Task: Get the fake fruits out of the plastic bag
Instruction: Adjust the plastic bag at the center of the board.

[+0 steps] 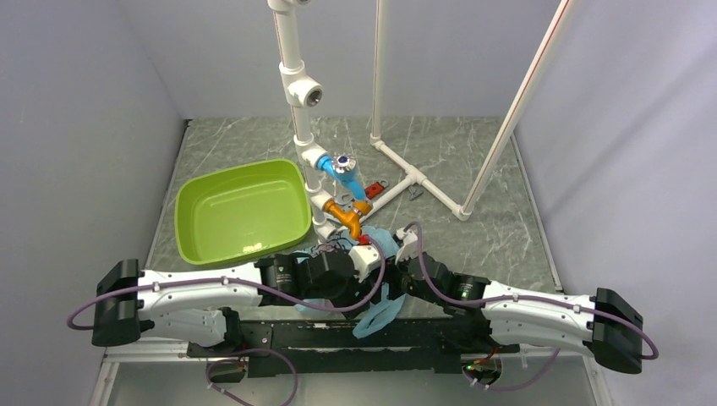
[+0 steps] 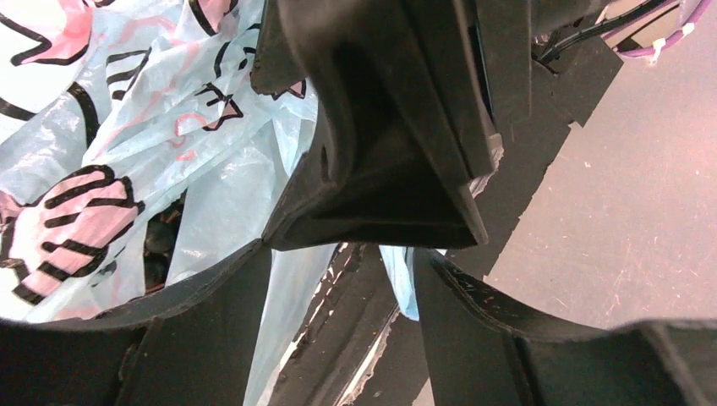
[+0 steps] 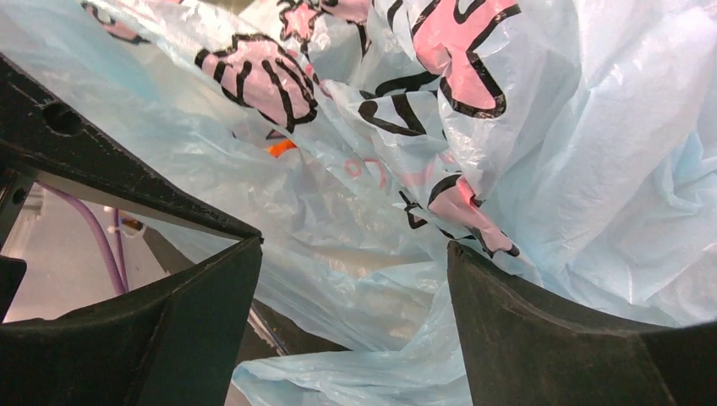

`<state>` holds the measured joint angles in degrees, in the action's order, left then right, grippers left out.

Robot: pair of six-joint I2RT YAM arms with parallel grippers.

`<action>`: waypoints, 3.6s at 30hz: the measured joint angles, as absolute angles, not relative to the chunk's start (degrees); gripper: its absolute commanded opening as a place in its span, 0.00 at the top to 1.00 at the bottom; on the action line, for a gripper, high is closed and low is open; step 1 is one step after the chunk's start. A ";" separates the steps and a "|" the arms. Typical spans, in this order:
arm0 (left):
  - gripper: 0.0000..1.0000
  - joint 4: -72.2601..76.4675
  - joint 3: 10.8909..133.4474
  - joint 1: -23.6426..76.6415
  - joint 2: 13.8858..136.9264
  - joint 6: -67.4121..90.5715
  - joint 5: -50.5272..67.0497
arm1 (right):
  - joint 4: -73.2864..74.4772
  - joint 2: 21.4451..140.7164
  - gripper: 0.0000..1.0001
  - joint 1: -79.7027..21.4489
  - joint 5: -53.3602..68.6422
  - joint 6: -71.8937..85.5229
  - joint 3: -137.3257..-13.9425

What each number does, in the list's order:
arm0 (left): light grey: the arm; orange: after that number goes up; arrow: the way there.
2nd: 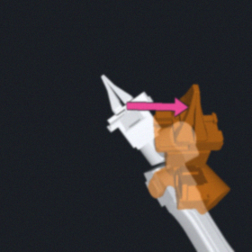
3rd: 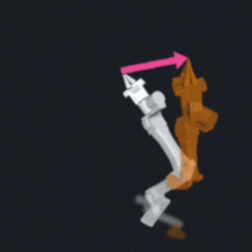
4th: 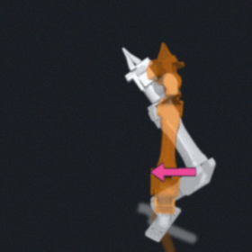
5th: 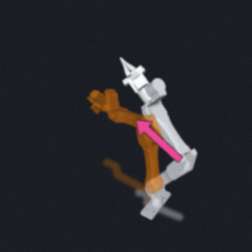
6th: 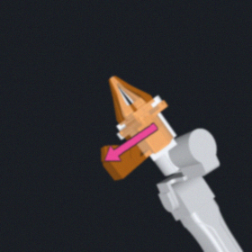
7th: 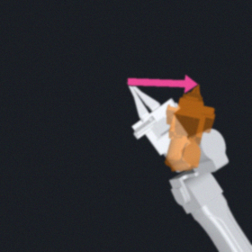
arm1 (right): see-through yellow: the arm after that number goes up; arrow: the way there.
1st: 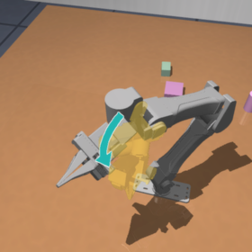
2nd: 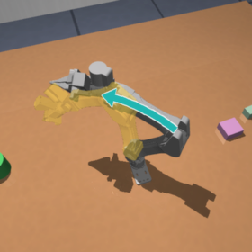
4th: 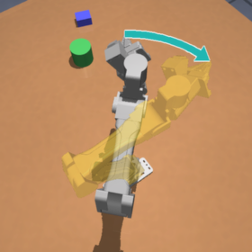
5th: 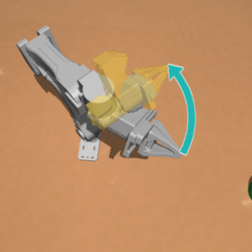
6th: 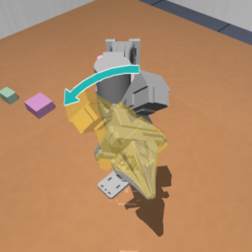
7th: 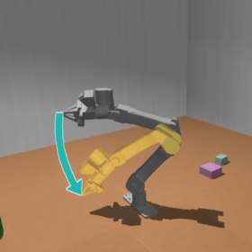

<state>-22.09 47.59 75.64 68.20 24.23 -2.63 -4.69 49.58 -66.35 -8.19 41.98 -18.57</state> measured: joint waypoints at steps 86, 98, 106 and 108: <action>0.20 -50.43 45.58 71.70 64.10 58.19 -16.82 | -38.72 71.26 0.52 -77.73 -5.72 41.69 -16.62; 0.63 -49.60 39.00 72.47 61.06 58.17 -13.19 | -28.80 70.41 0.29 -74.17 -14.48 43.86 -17.30; 0.91 -39.57 32.82 72.62 63.33 59.27 -11.25 | -15.22 70.46 0.33 -73.65 -26.70 54.11 -19.11; 0.95 -37.15 32.34 72.69 65.04 59.37 -12.12 | -10.61 68.10 0.33 -73.45 -29.78 57.19 -19.03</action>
